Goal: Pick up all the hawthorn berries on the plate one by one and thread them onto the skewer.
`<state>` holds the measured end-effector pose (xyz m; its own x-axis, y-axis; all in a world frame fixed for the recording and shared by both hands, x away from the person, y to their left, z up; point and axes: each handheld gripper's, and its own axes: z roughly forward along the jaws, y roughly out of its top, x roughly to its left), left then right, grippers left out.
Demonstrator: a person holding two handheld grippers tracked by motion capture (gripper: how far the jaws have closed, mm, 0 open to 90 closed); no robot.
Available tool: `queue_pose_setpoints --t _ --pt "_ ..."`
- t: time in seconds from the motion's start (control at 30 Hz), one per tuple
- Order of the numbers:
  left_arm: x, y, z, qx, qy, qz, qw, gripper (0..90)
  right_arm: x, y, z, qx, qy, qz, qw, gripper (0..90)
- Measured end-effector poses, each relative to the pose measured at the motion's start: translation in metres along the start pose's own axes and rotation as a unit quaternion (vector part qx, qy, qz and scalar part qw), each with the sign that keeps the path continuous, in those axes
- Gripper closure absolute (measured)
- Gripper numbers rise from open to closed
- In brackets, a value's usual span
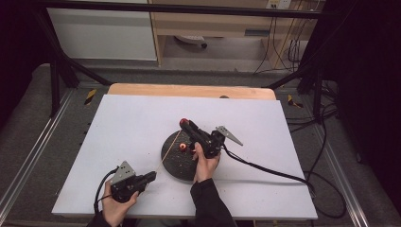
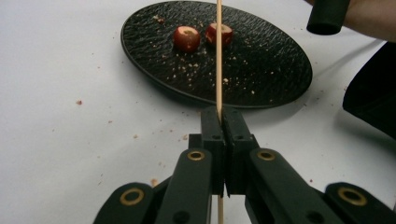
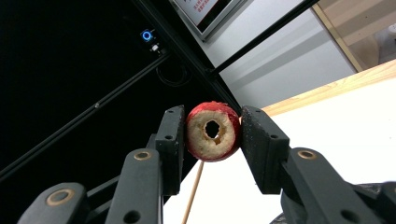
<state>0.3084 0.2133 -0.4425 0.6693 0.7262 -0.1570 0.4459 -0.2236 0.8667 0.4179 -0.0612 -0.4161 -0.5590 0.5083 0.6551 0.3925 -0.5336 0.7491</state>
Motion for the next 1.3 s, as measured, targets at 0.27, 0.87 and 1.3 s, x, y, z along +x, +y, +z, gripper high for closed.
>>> queue_pose_setpoints --t 0.27,0.87,1.3 --pt "-0.007 0.005 0.004 -0.008 0.000 -0.020 0.9998 88.3 0.000 -0.004 -0.001 0.002 0.002 -0.001 1.0000 61.5" --pt "-0.008 0.036 0.018 -0.010 -0.001 -0.030 0.9995 88.3 0.004 -0.010 -0.006 0.027 0.007 -0.003 0.9996 61.6" --pt "-0.009 0.060 0.034 -0.020 -0.001 -0.031 0.9993 88.3 0.007 -0.013 -0.011 0.047 0.013 -0.015 0.9987 61.5"
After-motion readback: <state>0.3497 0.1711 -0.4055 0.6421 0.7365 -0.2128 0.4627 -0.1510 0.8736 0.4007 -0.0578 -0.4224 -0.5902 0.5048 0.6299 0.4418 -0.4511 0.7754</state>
